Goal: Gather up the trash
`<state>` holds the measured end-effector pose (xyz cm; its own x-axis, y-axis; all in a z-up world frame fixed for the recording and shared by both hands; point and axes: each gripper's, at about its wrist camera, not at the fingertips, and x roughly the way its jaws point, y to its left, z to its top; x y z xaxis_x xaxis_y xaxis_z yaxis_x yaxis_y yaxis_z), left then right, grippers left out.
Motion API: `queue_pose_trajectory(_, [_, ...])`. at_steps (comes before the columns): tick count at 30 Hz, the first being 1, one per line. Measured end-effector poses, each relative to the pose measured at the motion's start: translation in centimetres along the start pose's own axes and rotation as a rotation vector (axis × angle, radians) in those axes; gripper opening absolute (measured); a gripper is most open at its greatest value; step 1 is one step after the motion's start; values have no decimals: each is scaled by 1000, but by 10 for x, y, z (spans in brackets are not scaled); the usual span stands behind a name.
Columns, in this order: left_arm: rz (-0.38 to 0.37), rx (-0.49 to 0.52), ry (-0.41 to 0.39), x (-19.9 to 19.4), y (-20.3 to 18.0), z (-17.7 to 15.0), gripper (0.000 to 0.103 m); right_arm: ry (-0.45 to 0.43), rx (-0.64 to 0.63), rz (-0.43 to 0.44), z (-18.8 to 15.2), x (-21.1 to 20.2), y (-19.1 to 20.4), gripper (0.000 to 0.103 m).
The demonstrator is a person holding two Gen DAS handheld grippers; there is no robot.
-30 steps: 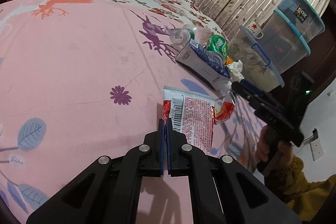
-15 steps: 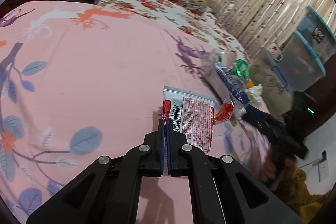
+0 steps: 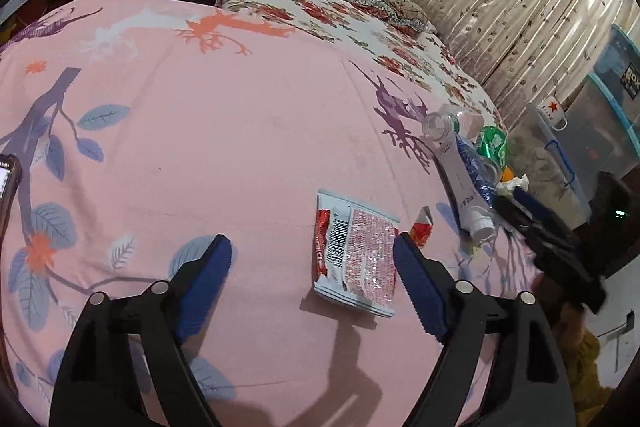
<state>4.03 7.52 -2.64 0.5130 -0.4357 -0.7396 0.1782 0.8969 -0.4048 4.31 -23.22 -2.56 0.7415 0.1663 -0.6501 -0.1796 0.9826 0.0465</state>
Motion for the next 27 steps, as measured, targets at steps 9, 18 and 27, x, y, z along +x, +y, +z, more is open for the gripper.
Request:
queue_pose_trajectory(9, [-1,45,33,10,-21,-3,94,158,59,-6,-7,48,-3,92])
queue_pose_trajectory(18, [4,89,58,24,-38,-9,94,177,54,-4,-7,51,1,91])
queue_pose_trajectory(27, [39,120,42,29,-44,-14,94,182,62,-7,-9,51,2,90])
